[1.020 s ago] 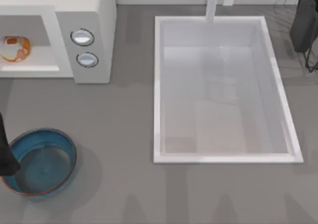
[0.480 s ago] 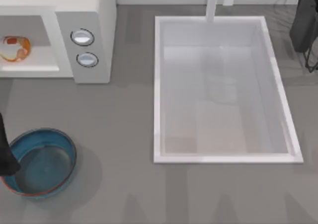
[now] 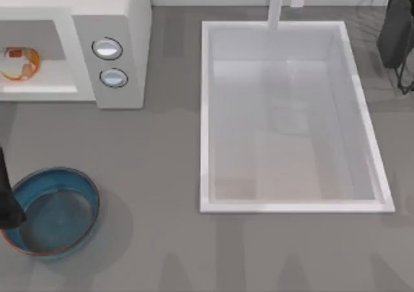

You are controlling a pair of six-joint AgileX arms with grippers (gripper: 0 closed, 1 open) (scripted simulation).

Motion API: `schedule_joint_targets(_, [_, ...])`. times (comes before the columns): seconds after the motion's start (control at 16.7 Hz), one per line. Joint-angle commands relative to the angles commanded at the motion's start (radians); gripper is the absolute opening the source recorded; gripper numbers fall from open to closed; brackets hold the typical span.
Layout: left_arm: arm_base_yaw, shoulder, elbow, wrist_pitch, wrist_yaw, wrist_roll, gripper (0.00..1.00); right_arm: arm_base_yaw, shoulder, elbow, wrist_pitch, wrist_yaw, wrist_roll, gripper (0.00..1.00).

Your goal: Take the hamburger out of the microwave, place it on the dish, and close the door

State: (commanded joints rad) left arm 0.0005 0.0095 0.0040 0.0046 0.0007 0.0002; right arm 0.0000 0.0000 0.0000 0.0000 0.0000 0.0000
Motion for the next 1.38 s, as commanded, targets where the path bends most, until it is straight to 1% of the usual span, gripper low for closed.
schedule_joint_targets(0.24, [0.007,0.139,0.057,0.065,0.01,0.003,1.0,0.0,0.0,0.0,0.0,0.0,0.0,1.0])
schedule_joint_targets(0.48, [0.021,0.422,0.171,0.193,0.03,0.009,1.0,0.0,0.0,0.0,0.0,0.0,0.0,1.0])
schedule_joint_targets(0.72, [0.04,0.798,0.324,0.365,0.056,0.019,1.0,0.0,0.0,0.0,0.0,0.0,0.0,1.0])
schedule_joint_targets(1.38, [0.102,1.935,0.788,0.882,0.131,0.05,1.0,0.0,0.0,0.0,0.0,0.0,0.0,1.0])
